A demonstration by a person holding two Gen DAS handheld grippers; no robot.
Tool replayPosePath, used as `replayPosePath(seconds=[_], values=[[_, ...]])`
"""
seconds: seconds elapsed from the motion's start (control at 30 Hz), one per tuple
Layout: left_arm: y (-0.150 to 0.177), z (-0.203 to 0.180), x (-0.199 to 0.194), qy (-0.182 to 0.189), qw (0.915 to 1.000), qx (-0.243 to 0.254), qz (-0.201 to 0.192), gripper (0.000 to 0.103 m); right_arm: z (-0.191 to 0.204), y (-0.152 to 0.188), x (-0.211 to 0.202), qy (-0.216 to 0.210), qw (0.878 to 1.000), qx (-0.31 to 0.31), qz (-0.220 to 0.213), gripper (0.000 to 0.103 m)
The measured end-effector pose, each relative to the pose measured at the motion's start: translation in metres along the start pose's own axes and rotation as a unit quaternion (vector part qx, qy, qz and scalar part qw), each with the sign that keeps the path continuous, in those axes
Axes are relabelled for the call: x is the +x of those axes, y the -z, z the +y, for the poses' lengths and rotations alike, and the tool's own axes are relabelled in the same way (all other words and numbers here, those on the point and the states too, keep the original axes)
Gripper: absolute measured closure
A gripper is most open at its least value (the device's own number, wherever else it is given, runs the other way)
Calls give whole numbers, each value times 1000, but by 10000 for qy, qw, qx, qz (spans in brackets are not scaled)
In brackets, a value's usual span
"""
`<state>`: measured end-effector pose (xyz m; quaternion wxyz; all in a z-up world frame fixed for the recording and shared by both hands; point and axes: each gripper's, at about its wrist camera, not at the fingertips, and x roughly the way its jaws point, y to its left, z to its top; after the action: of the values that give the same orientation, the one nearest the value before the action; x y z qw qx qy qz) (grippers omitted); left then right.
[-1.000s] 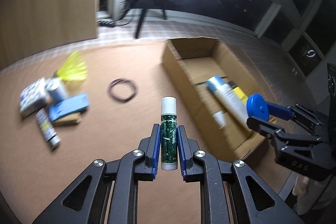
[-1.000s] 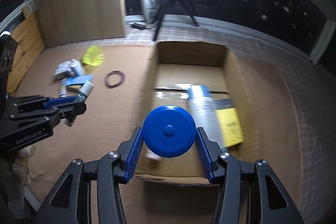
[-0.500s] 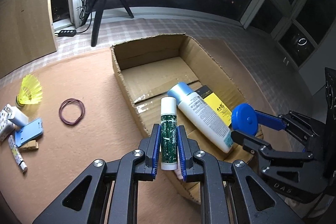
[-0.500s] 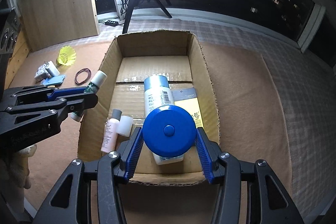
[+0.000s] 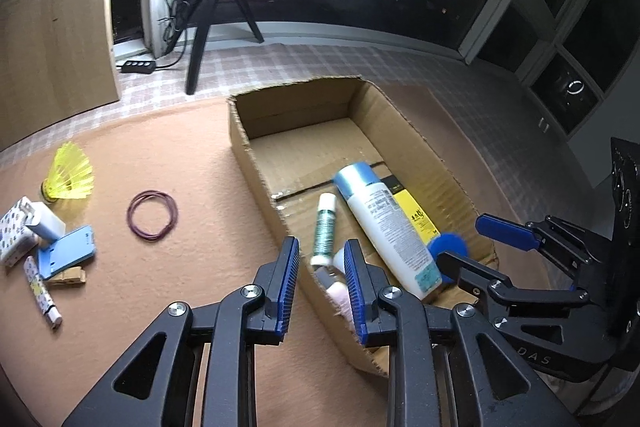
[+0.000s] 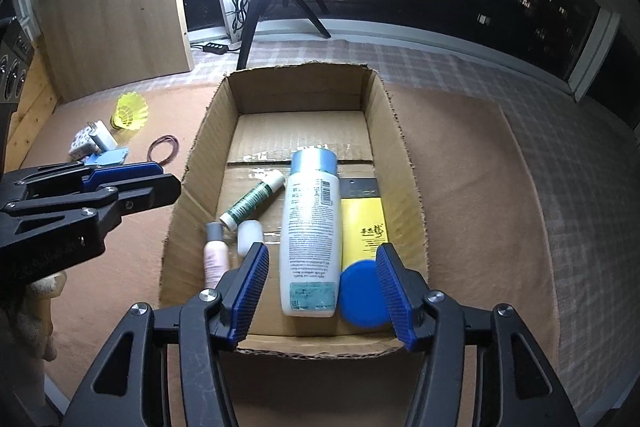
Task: Organize objects
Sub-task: 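Carry both items over the box and open both tools to drop them, then move the right tool to the blue phone stand while the left tool approaches the lighter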
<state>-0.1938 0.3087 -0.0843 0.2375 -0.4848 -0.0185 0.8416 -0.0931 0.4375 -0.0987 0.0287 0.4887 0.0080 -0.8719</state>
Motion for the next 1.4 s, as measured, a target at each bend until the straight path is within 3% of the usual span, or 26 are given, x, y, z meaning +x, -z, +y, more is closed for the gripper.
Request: replayPosePath(seconds=[0.33,0.7,1.13,1.4], values=[[11,53,-30,-258,9990,-359,-97,78,34,-12,-3,-238,9996,-145,-20,51],[42,152,-69,-733,9924,-981,-116,78,98,-41,9,-864,9952,-461,81,51],[62,264,-88,-1037,9784,-1785,-58,78,173,-86,60,-1719,9812,-548,687,51],[59,312,-72,-1068,9696,-2201,-25,78,222,-115,99,-1887,9751,-700,935,51]])
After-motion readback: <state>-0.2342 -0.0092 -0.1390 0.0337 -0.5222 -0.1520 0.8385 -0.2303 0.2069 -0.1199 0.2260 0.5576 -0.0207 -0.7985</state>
